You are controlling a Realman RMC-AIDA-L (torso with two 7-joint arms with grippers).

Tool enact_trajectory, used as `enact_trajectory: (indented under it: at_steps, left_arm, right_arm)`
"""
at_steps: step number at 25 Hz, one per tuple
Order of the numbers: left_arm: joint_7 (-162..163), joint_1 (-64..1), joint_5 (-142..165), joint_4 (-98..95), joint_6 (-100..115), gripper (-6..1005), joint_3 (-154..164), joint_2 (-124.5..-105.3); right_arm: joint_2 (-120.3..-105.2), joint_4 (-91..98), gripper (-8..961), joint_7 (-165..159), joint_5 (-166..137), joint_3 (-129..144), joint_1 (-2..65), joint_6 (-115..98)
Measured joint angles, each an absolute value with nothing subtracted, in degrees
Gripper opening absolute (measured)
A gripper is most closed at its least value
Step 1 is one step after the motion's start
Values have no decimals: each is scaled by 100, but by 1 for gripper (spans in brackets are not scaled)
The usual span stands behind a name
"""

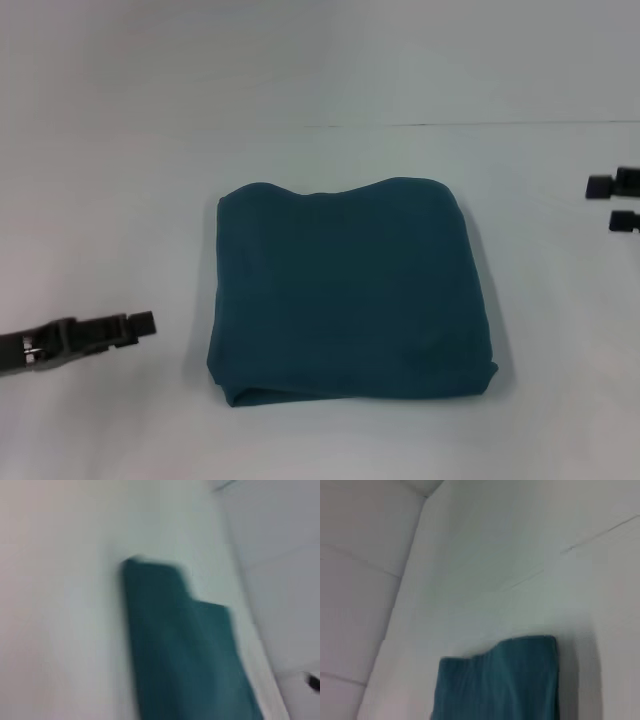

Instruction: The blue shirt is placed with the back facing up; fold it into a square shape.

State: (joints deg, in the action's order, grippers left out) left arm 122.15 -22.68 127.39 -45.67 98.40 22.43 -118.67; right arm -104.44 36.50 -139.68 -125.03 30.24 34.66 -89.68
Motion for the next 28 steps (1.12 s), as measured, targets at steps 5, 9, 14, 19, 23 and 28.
enact_trajectory:
  at_steps: [5,9,14,19,23,28]
  left_arm:
    - [10851,-2428,12722,-4569,10360,533,2246,-11860]
    - [10810,-2617,12747,-4524,10420,628,2349,-11800]
    - [10487,-2949,12766,-4533,10520,786,3052,-11717]
    - [10642,-3227,12820,-4514,10511,946,3829,-11680]
    - [10825,-3387,12926,-4505,10472,946,4101,-11682]
    - [10856,-3431,12929,-4503,10464,946,4092,-11678]
  right_arm:
    - [-10401,3696,887,-13258,-12813,3413,3489,-9411]
    - [-10486,3708,884,-12405,-13060,3696,3547,-10008]
    - [-10866,3760,882,-11479,-13084,3975,3644,-10313]
    - [-11134,3772,881,-11211,-13087,4103,3829,-10489]
    - [-11253,3773,881,-11075,-13087,4506,3962,-10533]
    - [-11314,3779,881,-11058,-13087,4720,4026,-10497]
